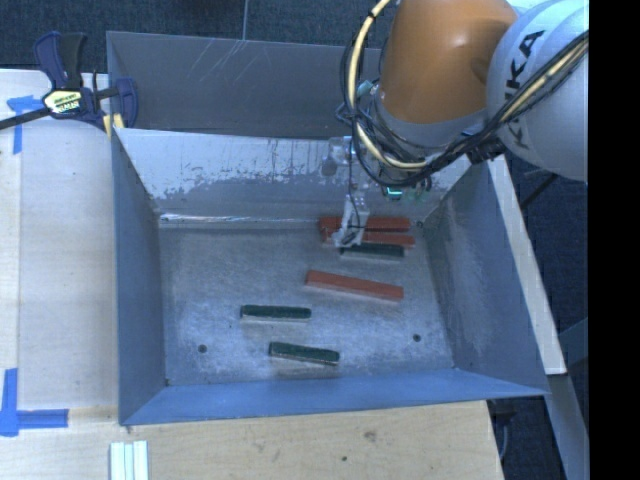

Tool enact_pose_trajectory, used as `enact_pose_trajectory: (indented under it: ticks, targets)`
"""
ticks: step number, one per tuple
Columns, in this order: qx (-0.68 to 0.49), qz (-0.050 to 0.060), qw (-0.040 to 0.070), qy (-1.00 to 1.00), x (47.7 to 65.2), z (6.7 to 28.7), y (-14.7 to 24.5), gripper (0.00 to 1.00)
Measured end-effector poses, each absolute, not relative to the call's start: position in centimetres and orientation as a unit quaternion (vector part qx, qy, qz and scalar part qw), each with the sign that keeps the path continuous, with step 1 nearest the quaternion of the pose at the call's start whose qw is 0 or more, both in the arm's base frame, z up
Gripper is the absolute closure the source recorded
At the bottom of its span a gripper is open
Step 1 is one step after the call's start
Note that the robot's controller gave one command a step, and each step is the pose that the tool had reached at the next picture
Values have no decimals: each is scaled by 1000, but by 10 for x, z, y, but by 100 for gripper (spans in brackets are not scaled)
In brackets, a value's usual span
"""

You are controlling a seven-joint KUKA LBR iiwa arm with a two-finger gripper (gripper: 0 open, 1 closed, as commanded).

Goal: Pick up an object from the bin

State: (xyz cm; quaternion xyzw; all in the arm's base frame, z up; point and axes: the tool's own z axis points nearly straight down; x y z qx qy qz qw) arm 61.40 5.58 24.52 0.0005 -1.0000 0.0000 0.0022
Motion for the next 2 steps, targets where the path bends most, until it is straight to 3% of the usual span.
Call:
enact_pose_trajectory:
  ticks: [1,2]
  targets:
    - [-36,0,2,-999,580,75,16,0]
    - [-36,0,-2,-999,582,80,17,100]
